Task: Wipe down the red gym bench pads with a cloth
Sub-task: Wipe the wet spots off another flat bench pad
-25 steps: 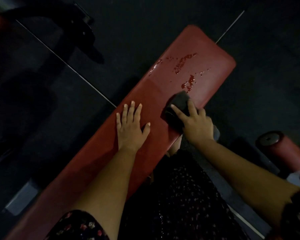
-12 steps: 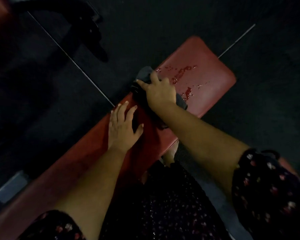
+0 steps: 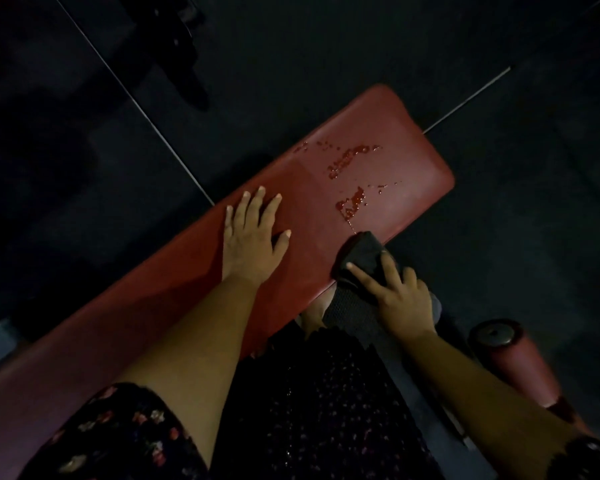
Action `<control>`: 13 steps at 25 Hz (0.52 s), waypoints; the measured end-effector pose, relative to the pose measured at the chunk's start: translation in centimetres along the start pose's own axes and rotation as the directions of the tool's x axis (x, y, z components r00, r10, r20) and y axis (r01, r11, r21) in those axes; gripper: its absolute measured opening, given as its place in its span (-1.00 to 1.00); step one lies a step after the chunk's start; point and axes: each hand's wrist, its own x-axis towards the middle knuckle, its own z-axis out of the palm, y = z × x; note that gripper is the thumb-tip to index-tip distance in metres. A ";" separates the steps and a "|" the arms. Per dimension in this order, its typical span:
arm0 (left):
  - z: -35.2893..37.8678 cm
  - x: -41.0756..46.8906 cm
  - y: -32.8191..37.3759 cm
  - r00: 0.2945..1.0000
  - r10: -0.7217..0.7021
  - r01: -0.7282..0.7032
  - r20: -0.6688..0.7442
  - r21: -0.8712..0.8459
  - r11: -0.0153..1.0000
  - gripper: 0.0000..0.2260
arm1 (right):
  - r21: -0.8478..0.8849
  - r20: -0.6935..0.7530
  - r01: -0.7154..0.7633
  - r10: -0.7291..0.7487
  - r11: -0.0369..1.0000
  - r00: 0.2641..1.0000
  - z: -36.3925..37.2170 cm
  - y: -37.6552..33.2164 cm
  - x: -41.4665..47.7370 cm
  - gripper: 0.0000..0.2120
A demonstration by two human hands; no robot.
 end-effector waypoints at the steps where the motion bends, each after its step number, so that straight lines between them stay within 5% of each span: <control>1: 0.1 0.0 -0.1 1.000 0.001 -0.001 0.005 0.011 1.000 -0.44 | 0.001 -0.008 -0.012 0.012 1.000 1.000 -0.3 0.1 1.0 -0.15; 7: 0.5 -0.2 0.5 0.995 -0.080 0.079 -0.053 -0.013 0.997 -0.44 | -0.062 0.163 0.084 -0.073 0.995 0.984 -5.8 -4.2 12.4 -0.38; 13: 0.5 0.0 1.0 0.989 -0.129 0.130 -0.064 -0.002 0.992 -0.49 | -0.020 0.167 0.129 -0.124 0.991 0.978 -8.8 -7.2 22.2 -0.43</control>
